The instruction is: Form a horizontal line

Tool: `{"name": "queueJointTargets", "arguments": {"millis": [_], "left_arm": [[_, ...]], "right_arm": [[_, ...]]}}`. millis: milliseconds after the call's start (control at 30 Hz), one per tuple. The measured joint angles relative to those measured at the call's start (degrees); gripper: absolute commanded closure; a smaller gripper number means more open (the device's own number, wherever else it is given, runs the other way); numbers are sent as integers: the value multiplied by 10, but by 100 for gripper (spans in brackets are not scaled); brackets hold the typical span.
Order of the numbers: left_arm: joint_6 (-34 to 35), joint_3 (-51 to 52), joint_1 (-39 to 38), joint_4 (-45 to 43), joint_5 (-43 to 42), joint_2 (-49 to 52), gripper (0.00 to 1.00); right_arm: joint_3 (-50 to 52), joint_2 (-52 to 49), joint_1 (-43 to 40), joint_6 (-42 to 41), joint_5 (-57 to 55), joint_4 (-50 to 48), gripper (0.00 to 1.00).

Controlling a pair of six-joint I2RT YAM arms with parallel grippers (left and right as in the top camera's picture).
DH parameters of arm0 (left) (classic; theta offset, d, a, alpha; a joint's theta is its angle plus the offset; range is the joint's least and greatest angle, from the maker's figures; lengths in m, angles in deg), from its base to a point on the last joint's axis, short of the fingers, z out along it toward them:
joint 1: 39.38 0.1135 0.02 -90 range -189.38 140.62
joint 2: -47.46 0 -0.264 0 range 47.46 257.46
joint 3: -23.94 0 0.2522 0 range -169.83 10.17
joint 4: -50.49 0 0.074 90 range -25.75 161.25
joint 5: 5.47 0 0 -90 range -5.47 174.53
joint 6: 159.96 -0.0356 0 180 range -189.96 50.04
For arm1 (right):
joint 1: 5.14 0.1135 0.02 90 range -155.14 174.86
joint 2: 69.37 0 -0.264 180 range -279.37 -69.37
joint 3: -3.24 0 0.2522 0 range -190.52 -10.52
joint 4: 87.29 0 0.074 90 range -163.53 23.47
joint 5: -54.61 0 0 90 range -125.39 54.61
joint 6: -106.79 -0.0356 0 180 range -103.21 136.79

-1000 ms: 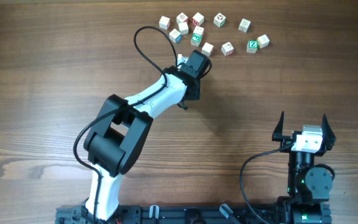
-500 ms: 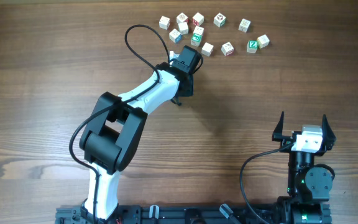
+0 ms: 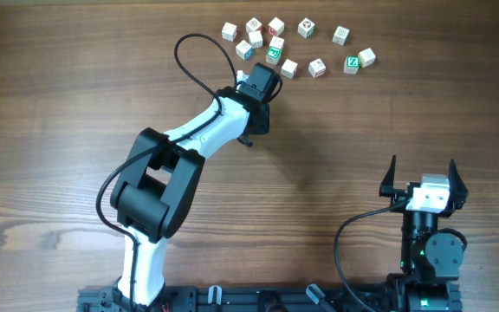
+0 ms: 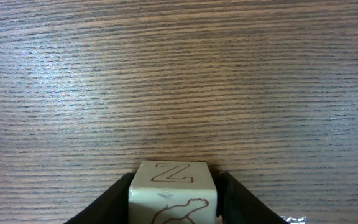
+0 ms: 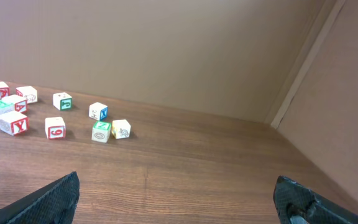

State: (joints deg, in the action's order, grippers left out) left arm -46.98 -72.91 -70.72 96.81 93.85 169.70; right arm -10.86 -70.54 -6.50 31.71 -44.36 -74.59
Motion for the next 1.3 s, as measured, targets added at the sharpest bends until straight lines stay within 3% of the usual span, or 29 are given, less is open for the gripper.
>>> {"name": "queueJointTargets", "arguments": {"millis": [1300], "left_arm": [[58, -1, 0, 2, 2, 0, 56]], "right_arm": [[0, 0, 0, 0, 0, 0, 0]]}}
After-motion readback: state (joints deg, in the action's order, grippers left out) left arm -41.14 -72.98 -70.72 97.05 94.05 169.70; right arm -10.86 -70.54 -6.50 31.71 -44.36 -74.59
